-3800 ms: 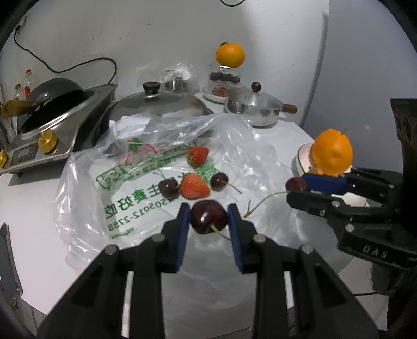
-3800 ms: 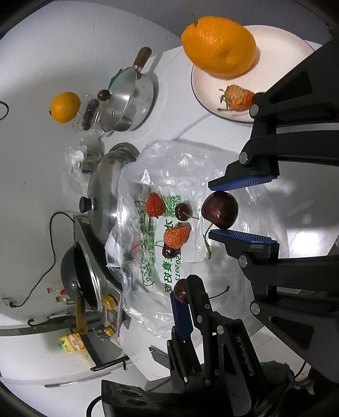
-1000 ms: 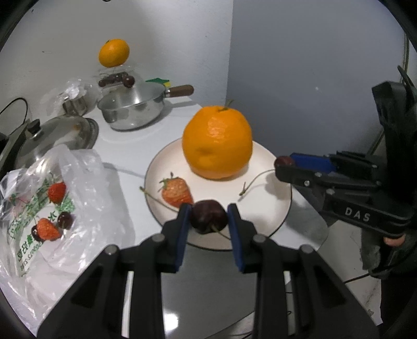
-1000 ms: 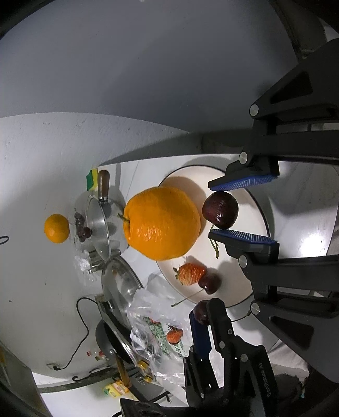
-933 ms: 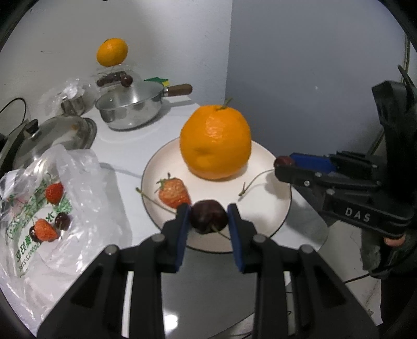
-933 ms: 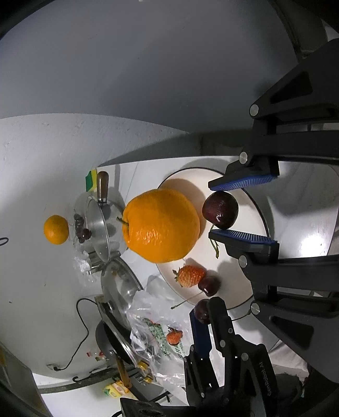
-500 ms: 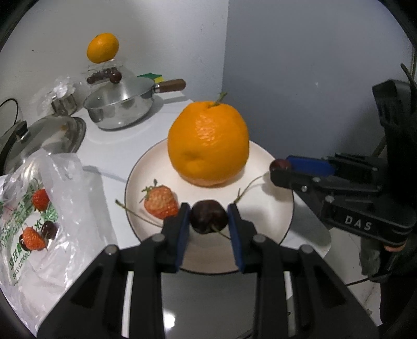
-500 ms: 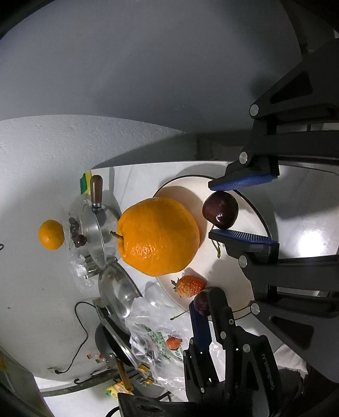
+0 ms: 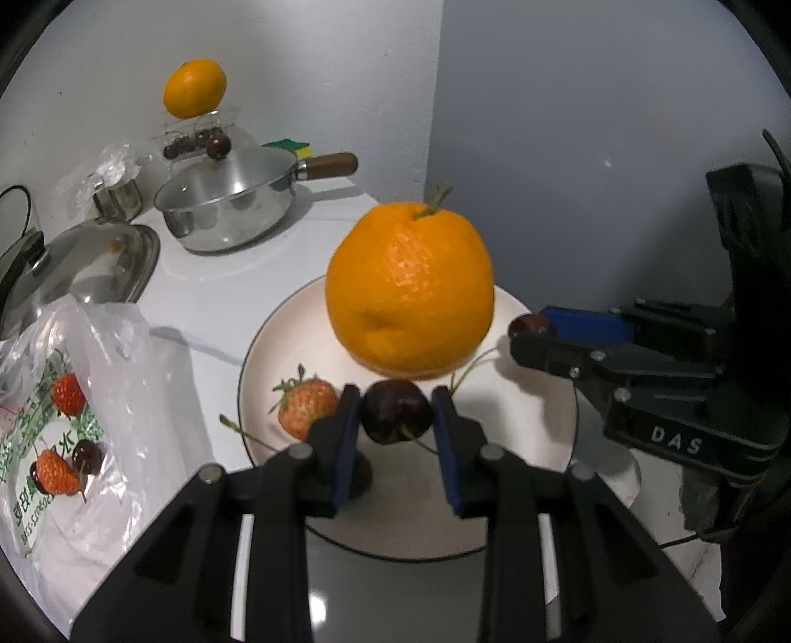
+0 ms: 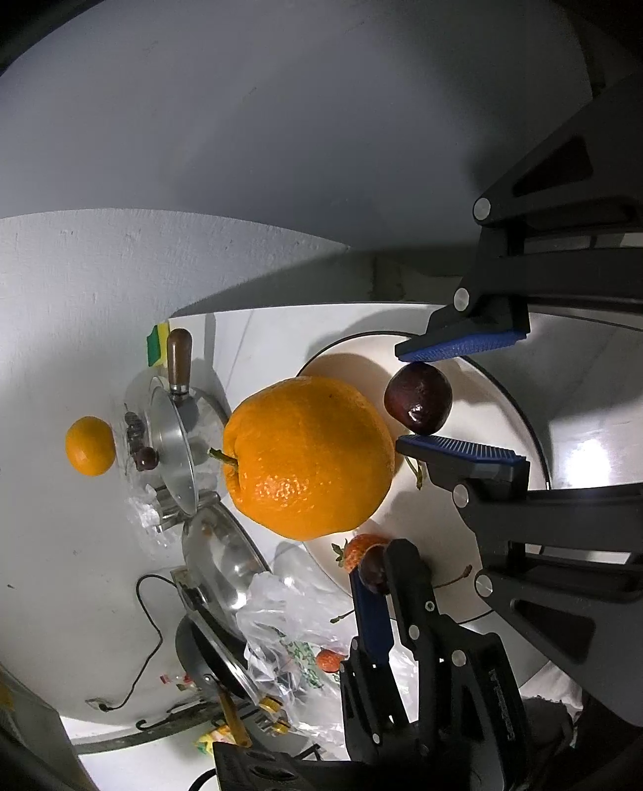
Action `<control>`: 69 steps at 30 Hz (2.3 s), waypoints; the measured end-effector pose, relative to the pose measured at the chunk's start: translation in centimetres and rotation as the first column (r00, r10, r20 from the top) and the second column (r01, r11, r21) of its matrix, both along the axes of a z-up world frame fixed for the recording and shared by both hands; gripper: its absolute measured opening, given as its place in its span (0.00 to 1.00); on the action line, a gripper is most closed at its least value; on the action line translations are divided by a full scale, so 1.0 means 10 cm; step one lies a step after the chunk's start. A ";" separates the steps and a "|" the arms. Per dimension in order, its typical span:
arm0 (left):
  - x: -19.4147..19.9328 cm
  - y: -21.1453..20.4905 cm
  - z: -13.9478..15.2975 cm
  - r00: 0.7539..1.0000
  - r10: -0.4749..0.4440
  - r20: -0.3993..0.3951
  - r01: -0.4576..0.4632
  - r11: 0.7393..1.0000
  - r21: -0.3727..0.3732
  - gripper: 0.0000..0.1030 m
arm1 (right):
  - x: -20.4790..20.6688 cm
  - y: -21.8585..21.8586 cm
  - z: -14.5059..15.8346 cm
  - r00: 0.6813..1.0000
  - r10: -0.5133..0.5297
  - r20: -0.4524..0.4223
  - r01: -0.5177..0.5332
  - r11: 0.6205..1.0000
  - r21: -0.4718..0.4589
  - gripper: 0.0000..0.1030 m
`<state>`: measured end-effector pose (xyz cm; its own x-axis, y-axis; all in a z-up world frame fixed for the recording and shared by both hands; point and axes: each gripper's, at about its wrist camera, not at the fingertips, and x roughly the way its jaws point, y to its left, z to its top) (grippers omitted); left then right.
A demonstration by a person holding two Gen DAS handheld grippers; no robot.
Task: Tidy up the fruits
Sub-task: 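Lower the cherries onto the plate beside the strawberry and open both grippers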
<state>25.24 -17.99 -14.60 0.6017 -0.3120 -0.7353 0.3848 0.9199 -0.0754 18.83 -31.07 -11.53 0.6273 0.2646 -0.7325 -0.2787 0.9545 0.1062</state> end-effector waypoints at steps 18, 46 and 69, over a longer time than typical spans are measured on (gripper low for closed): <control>0.03 0.01 0.02 1.000 -0.008 0.016 0.008 1.000 -0.030 0.31 | 0.07 0.12 -0.03 1.000 0.007 -0.018 -0.008 1.000 -0.030 0.32; -0.21 0.13 0.18 0.998 0.032 0.055 -0.031 0.999 -0.022 0.35 | -0.04 0.16 0.08 0.999 -0.032 -0.009 0.032 0.999 -0.032 0.35; -0.56 0.44 0.39 0.994 0.049 0.102 -0.043 0.997 -0.060 0.64 | -0.32 0.32 0.34 0.997 -0.078 0.030 0.079 0.996 -0.030 0.41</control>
<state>19.66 -13.62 -10.71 0.6885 -0.3222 -0.6498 0.3505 0.9321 -0.0907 15.67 -27.85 -8.17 0.6663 0.1916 -0.7207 -0.2055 0.9762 0.0695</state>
